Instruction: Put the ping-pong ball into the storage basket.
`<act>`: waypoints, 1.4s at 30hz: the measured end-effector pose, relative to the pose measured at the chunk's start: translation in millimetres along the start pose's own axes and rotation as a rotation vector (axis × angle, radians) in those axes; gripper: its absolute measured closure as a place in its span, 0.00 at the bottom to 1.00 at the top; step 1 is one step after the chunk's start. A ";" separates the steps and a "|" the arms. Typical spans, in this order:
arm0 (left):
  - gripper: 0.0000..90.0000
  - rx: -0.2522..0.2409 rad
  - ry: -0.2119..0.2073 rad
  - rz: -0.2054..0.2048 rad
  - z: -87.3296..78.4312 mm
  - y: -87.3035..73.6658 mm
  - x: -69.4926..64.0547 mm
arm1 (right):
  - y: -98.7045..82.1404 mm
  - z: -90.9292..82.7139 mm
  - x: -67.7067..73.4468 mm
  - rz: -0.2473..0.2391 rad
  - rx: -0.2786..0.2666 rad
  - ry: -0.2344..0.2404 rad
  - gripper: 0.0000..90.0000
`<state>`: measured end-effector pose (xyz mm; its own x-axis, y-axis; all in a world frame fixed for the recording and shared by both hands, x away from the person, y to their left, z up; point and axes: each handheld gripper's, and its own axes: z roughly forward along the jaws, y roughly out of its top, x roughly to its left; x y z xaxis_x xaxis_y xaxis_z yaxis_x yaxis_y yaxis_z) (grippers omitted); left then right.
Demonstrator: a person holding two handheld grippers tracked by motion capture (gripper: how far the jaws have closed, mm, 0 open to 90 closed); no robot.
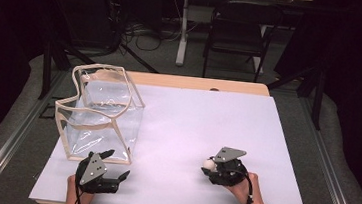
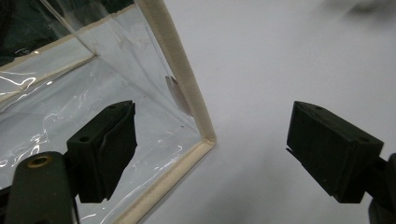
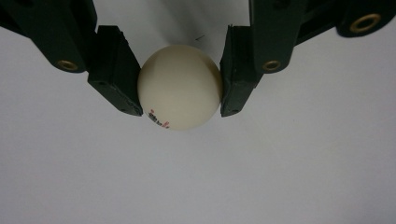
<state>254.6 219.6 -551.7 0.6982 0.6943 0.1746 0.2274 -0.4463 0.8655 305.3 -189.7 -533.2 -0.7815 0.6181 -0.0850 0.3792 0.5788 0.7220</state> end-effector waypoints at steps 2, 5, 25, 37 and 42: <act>0.18 -0.002 0.000 -0.008 -0.2 -0.3 -0.1 | 1.7 -2.2 -0.6 -0.002 -0.013 -0.006 0.56; 0.18 -0.002 0.001 -0.001 0.2 0.0 0.3 | 2.6 -3.9 -1.3 0.000 -0.024 -0.011 0.56; 0.18 -0.003 0.001 -0.002 0.2 0.0 -0.6 | 17.1 -17.3 -2.0 -0.018 -0.104 -0.040 0.56; 0.18 -0.002 -0.002 -0.007 1.9 0.5 -1.6 | 25.2 -22.0 -4.1 -0.024 -0.135 -0.051 0.56; 0.18 -0.003 0.000 -0.006 1.4 0.2 -1.0 | 28.0 -23.3 -5.3 -0.027 -0.144 -0.057 0.56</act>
<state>254.9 218.0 -552.3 0.6967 0.6971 0.1692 0.2296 -0.4402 0.8680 308.6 -189.1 -496.6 -0.7596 0.6349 -0.1412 0.2808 0.5159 0.8093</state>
